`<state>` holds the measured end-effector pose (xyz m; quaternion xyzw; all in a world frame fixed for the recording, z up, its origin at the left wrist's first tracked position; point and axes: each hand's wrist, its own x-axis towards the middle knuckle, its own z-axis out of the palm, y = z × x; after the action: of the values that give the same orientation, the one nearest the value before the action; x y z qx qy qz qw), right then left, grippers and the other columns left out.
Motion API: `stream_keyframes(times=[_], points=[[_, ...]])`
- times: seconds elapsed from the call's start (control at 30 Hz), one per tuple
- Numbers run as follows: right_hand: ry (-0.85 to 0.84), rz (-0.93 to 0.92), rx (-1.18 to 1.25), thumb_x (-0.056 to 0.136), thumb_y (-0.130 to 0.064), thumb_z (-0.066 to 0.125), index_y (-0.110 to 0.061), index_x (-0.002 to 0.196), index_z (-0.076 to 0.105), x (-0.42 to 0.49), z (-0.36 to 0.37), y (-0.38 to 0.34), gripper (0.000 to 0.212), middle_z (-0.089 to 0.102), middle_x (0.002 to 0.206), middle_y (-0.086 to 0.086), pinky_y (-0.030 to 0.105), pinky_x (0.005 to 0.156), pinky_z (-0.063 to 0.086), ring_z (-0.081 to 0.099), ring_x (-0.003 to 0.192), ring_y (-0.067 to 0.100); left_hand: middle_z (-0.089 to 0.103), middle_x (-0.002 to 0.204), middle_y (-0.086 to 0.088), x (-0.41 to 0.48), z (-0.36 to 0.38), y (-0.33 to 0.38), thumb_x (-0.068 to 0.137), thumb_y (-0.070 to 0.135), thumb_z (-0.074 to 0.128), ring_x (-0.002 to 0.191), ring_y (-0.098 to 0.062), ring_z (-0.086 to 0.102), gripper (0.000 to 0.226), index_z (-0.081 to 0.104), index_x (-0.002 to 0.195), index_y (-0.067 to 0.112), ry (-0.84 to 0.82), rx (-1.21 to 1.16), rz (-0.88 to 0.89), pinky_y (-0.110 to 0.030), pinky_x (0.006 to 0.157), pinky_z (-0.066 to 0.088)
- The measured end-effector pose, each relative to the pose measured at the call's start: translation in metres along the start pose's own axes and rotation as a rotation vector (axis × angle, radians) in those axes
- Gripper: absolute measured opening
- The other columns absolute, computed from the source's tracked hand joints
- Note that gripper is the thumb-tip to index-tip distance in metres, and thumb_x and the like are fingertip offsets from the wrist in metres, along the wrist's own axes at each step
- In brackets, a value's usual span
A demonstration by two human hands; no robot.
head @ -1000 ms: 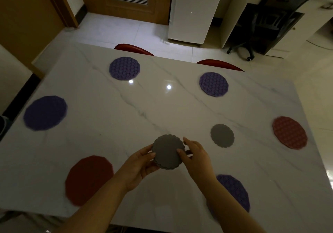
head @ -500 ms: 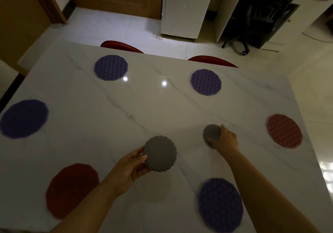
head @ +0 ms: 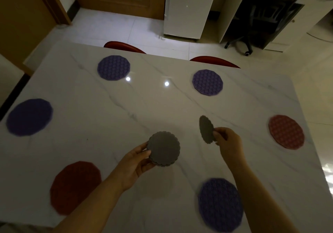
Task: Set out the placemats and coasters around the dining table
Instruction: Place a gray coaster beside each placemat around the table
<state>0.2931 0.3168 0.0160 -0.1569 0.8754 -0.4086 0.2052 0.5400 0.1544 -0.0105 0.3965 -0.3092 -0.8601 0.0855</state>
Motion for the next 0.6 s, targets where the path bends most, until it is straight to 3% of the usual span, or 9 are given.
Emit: stream_keyframes(times=[0.07,0.17,0.33,0.5,0.6], points=[[-0.005,0.001,0.225,0.09,-0.013,0.057,-0.019,0.093,0.065,-0.019,0.0,-0.016,0.011,0.07,0.081,-0.003,0.02,0.06,0.053,0.066,0.07,0.01,0.076,0.104,-0.002,-0.004,0.0,0.0,0.092,0.002,0.052,0.09,-0.021,0.073,0.031,0.062,0.115,0.019,0.013,0.0,0.006,-0.028,0.068,0.059],[-0.145,0.036,0.42,0.088,-0.01,0.058,-0.021,0.086,0.068,-0.047,0.013,-0.036,0.015,0.071,0.07,-0.005,0.015,0.055,0.052,0.066,0.063,0.005,0.075,0.105,-0.002,-0.012,-0.001,-0.001,0.09,0.004,0.054,0.092,-0.023,0.073,0.031,0.062,0.115,0.02,0.02,0.006,0.017,-0.028,0.069,0.059],[-0.334,0.043,0.24,0.089,-0.009,0.057,-0.025,0.082,0.064,-0.083,0.048,-0.045,0.019,0.068,0.072,-0.004,0.019,0.056,0.048,0.062,0.065,0.009,0.073,0.112,-0.006,-0.029,-0.003,-0.005,0.081,0.013,0.062,0.098,-0.026,0.071,0.037,0.063,0.118,0.021,0.008,-0.02,0.03,-0.029,0.071,0.058],[-0.239,-0.021,0.082,0.09,-0.014,0.057,-0.022,0.092,0.062,-0.101,0.063,-0.041,0.01,0.063,0.083,-0.01,0.014,0.064,0.044,0.06,0.078,0.004,0.071,0.117,-0.006,-0.046,-0.009,-0.009,0.09,0.012,0.057,0.106,-0.03,0.067,0.032,0.064,0.12,0.022,-0.003,-0.01,0.056,-0.031,0.076,0.059],[-0.219,0.026,0.107,0.092,-0.016,0.054,-0.021,0.095,0.057,-0.113,0.071,-0.042,0.006,0.063,0.086,-0.004,0.022,0.066,0.051,0.062,0.079,0.01,0.071,0.116,-0.006,-0.055,-0.011,-0.01,0.091,0.012,0.055,0.106,-0.029,0.067,0.03,0.063,0.118,0.023,-0.015,0.018,0.063,-0.031,0.077,0.059]])
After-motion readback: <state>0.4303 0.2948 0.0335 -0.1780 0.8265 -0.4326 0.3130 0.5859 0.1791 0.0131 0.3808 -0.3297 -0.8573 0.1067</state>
